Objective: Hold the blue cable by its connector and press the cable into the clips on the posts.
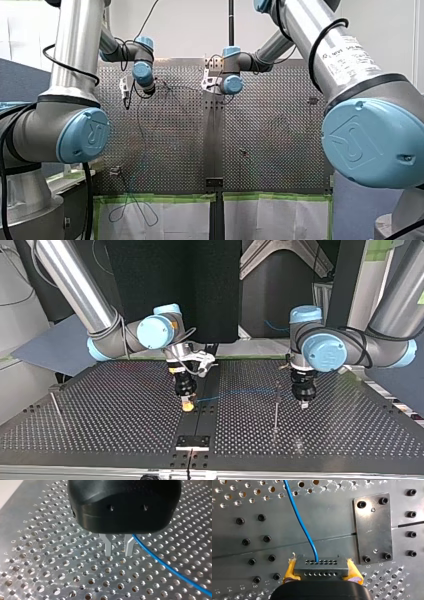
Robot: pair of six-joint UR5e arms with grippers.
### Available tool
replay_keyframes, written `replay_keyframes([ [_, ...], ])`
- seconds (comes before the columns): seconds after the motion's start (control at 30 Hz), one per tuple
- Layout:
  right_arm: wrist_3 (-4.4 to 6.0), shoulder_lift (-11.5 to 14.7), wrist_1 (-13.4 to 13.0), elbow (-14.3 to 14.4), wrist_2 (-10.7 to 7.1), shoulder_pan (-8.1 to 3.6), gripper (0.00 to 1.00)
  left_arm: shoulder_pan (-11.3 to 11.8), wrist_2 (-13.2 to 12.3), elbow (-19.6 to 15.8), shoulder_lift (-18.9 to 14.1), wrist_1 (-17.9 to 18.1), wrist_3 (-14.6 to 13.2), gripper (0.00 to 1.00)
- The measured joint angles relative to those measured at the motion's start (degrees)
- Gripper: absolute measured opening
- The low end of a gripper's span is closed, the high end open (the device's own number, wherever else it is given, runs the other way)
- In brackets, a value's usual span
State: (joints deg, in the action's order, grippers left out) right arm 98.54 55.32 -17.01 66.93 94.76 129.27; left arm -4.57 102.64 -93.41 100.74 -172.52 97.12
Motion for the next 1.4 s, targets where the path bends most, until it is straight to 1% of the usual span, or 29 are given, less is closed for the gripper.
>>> replay_keyframes([
  [0.07,0.00,-0.01,0.10,0.00,0.00,0.01,0.00,-0.10,0.01,0.00,-0.02,-0.39,-0.42,0.45],
  [0.1,0.00,-0.03,0.17,0.01,0.00,0.03,0.00,-0.18,-0.15,0.00,-0.02,-0.57,-0.52,0.45],
  [0.13,0.00,-0.04,0.22,0.01,0.00,0.05,0.00,-0.32,-0.37,0.00,-0.03,-0.90,-0.65,0.62],
  [0.17,0.00,-0.05,0.26,0.01,0.00,0.09,0.00,-0.45,-0.40,0.00,-0.05,-1.23,-0.74,0.73],
  [0.2,0.00,-0.05,0.32,0.01,-0.02,0.15,0.00,-0.56,-0.32,0.00,-0.05,-1.63,-0.80,0.73],
  [0.23,0.00,-0.06,0.36,0.02,-0.03,0.19,0.00,-0.71,-0.04,0.00,-0.06,-2.21,-0.80,0.84],
  [0.27,0.00,-0.06,0.40,0.01,-0.05,0.23,0.00,-0.83,0.27,0.00,-0.06,-2.64,-0.72,0.97],
  [0.3,0.00,-0.07,0.43,0.02,-0.05,0.27,0.00,-0.94,0.62,0.00,-0.06,-3.06,-0.56,0.97],
  [0.33,0.00,-0.07,0.44,0.02,-0.05,0.28,0.00,-1.12,1.11,0.00,-0.08,-3.65,-0.26,1.00],
  [0.53,0.31,-0.07,0.51,0.03,-0.11,0.30,0.00,-2.17,3.92,0.01,-0.17,-6.56,1.77,1.00],
  [0.63,0.43,-0.07,0.64,0.04,-0.15,0.28,0.00,-2.63,5.49,0.01,-0.38,-8.14,2.32,1.00],
  [0.77,0.48,-0.07,0.72,0.03,-0.16,0.24,0.00,-3.35,7.46,0.00,-1.45,-10.11,3.27,1.00],
  [0.87,0.50,-0.07,0.74,0.03,-0.17,0.15,0.00,-3.99,8.56,0.00,-2.88,-11.70,4.06,1.00],
  [1.0,0.53,-0.07,0.74,0.02,-0.17,0.09,0.00,-4.98,9.02,-0.33,-4.95,-13.65,4.37,1.00],
  [1.13,0.98,-0.07,0.74,0.02,-0.23,0.04,0.00,-6.03,9.18,-1.29,-6.64,-14.50,3.95,1.00],
  [1.27,1.25,-0.07,0.74,0.01,-0.25,0.04,0.00,-7.22,9.08,-1.90,-7.24,-14.65,3.36,1.00],
  [1.4,1.31,-0.07,0.74,0.01,-0.26,0.00,0.00,-8.44,8.14,-2.13,-7.35,-14.73,2.99,1.00],
])
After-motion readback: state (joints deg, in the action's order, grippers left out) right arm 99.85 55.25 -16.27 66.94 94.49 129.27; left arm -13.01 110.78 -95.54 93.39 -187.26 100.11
